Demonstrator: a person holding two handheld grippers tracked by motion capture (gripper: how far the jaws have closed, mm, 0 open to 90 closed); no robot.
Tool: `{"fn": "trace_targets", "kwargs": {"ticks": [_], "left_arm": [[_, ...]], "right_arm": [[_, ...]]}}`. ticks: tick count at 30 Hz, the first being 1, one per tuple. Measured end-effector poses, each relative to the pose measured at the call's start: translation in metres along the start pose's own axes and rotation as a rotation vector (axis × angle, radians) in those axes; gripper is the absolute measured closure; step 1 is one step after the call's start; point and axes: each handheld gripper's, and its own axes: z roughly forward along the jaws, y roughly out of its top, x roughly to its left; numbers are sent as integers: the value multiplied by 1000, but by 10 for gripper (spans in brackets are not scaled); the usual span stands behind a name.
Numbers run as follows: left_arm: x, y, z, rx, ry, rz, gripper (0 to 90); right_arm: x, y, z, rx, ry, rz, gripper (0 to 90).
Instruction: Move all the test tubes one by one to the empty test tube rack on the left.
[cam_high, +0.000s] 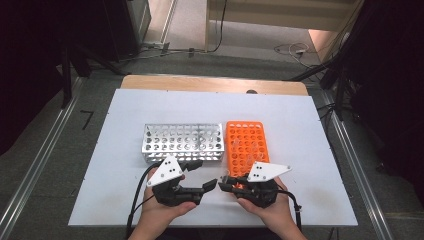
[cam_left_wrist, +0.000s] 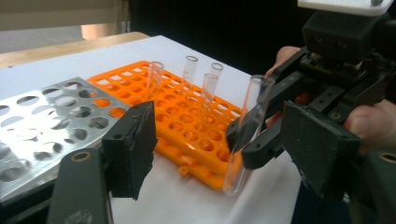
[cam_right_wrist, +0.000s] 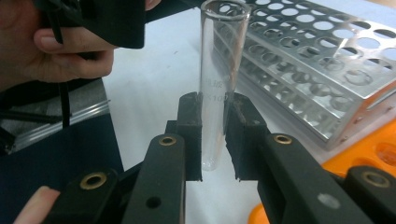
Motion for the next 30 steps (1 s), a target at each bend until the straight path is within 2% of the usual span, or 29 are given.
{"fn": "trace_targets", "kwargs": {"ticks": [7, 11, 16, 26, 30], "left_arm": [[-9, 0, 8, 34, -34, 22, 409], [-13, 0, 12, 51, -48, 26, 508], [-16, 1, 15, 68, -40, 42, 618], [-20, 1, 17, 87, -15, 56, 732], [-20, 1, 17, 89, -14, 56, 742]], "right_arm": [[6, -1, 7, 21, 6, -23, 743], [10, -1, 10, 36, 12, -40, 743], [12, -1, 12, 40, 12, -55, 743], [13, -1, 12, 51, 3, -69, 743], [13, -1, 13, 53, 4, -69, 743]]}}
